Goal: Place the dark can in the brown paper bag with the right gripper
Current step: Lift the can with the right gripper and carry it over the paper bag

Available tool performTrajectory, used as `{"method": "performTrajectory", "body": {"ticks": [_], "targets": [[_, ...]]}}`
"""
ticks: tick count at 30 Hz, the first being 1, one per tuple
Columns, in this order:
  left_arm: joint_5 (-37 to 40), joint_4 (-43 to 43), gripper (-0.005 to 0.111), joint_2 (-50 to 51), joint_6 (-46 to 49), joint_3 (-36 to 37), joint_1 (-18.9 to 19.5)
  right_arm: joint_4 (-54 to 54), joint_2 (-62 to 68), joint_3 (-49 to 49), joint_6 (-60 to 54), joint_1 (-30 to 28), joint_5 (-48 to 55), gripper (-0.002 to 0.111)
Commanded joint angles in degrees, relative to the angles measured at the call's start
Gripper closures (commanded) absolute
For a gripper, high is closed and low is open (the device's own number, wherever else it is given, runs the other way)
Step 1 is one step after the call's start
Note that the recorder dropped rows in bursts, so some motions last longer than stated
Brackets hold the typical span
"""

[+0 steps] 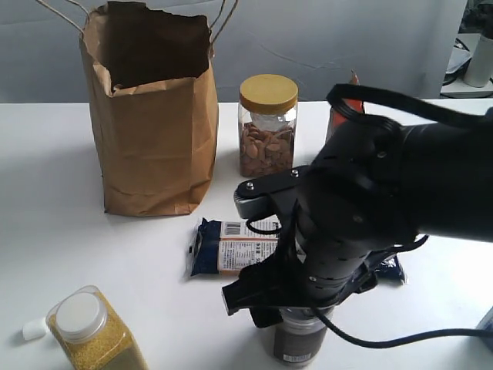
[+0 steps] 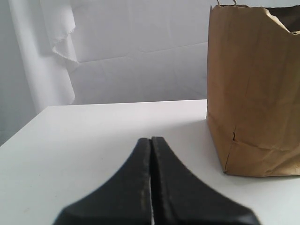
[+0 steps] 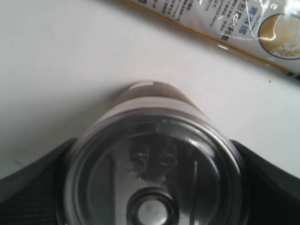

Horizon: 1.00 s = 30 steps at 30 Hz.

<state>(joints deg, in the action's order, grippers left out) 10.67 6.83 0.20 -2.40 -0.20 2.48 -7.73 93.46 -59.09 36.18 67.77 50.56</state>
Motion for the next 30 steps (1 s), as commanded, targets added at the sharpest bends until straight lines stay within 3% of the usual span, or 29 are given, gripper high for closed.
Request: {"method": "performTrajectory", "body": {"ticks": [1,9,17,26,30], "targets": [[-0.2,0.2,0.107,-0.2,-0.2,0.2,-0.3,-3.4,-7.2,-0.4,2.0,0.8,-4.6,0.108],[-0.2,0.2,0.107,-0.2,-0.2,0.2,-0.3,-16.4,-18.7,-0.4,7.1,0.8,-23.5,0.108],[-0.2,0.2,0.107,-0.2,-0.2,0.2,-0.3,-21.8,-16.8,-3.4,7.5,-3.0,-45.7,0.108],[-0.2,0.2,0.107,-0.2,-0.2,0.2,-0.3,-27.0,-4.6,-18.1,6.5,-7.3,-45.7,0.108],[-0.2,0.2,0.107,-0.2,-0.2,0.2,-0.3,-29.7,2.8,-27.5,6.2,-7.8,-40.4,0.108]]}}
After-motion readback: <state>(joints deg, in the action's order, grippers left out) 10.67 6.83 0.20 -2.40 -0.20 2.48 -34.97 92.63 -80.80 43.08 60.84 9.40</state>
